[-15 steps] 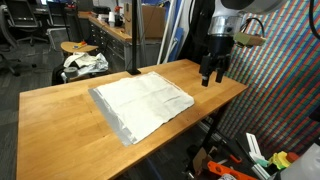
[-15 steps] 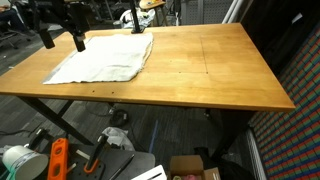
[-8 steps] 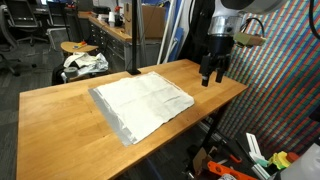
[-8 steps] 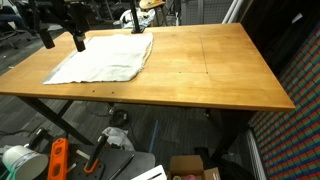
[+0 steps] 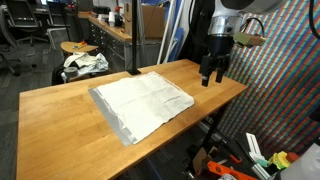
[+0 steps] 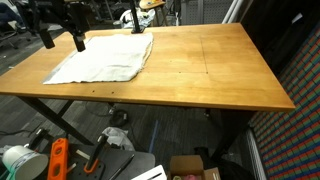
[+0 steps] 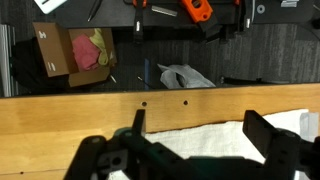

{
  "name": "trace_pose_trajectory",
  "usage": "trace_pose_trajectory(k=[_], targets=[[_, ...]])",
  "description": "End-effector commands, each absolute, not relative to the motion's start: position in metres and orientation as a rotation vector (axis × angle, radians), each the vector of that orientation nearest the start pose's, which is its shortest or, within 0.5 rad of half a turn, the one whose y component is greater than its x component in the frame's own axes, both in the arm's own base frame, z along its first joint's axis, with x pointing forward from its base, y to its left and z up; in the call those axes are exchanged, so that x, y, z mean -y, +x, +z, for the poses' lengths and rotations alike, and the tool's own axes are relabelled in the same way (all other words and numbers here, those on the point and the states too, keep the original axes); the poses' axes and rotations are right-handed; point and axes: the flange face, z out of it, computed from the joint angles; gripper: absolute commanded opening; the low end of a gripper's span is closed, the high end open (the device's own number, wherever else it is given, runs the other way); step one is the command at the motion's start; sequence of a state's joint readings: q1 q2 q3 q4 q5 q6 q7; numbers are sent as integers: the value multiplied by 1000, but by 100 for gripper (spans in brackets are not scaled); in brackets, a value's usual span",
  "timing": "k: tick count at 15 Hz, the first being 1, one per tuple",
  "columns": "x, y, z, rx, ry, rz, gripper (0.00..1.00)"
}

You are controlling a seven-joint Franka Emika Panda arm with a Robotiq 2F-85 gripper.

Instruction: Fold the white towel in half from right to left

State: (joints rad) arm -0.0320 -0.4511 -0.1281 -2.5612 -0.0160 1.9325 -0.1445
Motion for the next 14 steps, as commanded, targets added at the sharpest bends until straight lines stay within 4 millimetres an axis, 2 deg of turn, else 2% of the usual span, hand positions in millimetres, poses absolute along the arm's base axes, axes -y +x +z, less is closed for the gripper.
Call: trace_pose_trajectory(k=[1,7,14], targets=[[62,377,404,6,-3045,269,100],[77,407,392,-143,-2924,232,100],[124,448,359,-296,-2798,125,100]])
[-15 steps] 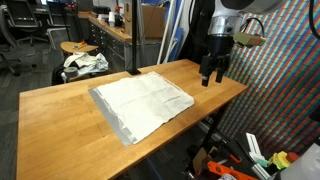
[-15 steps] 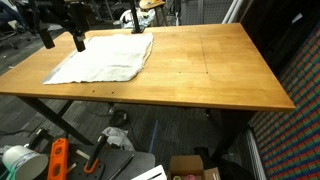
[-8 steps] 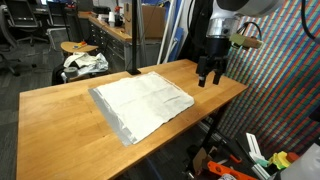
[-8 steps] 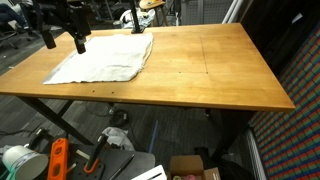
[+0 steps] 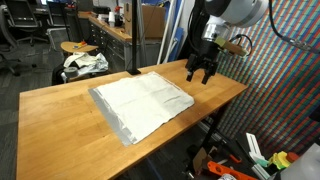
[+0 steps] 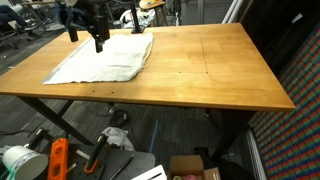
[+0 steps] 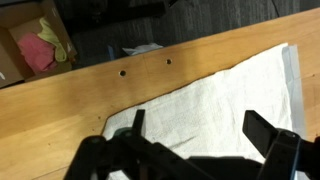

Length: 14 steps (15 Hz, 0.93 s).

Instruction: Fold the white towel in half from right to left

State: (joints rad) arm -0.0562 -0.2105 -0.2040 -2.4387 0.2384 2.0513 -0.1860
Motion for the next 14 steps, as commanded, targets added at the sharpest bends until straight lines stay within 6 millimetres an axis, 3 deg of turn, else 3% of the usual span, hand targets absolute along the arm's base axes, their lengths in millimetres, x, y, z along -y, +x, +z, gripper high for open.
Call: trace_pose_trajectory(k=[1,7,14], targets=[[132,452,353,-284,-2792,121,100],[169,464,312,-191,-2788,88,100],[185,482,274,-165,-2715,69,100]])
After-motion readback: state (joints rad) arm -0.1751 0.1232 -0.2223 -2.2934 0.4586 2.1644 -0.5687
